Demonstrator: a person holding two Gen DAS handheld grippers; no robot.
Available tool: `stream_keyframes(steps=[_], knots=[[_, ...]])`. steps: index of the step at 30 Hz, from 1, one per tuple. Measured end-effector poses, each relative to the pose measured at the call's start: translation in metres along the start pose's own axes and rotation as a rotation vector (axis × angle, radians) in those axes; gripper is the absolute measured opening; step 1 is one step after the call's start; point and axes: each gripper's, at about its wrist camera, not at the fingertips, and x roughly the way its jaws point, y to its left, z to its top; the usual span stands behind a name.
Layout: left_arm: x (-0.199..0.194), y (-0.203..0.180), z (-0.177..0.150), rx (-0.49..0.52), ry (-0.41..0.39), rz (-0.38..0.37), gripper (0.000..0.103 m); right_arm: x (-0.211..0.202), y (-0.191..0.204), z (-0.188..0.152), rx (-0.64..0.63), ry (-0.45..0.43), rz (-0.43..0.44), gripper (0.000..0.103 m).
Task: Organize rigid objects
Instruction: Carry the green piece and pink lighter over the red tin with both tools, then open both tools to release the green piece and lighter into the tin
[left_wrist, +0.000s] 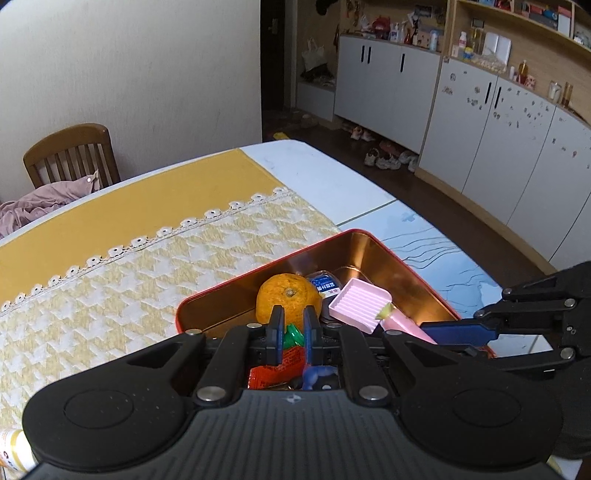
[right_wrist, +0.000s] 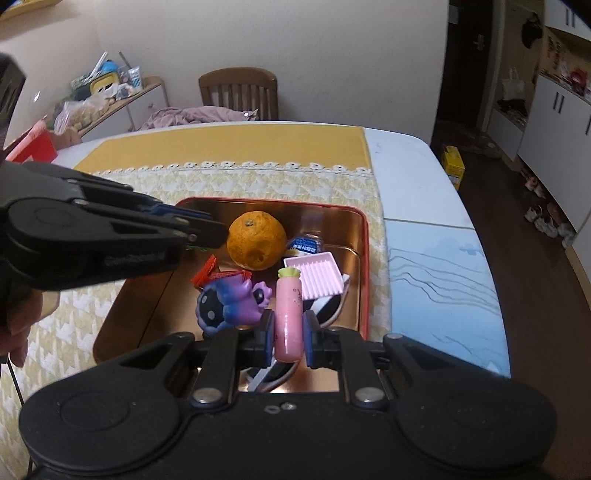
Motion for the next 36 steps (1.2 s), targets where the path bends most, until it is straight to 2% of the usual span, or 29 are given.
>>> stream_keyframes(steps=[13, 21, 36], knots=[[0.023, -0.006, 0.003, -0.027, 0.045, 0.008, 0.01, 0.017, 0.0, 0.002, -0.083, 0.058, 0.014, 0.015], [0.026, -0.011, 0.004, -0.023, 0.037, 0.006, 0.01, 0.02, 0.003, 0.002, -0.128, 0.066, -0.001, 0.017], [0.024, -0.01, -0.003, -0.05, 0.069, -0.005, 0.012, 0.014, -0.006, -0.005, -0.075, 0.061, 0.016, 0.025]])
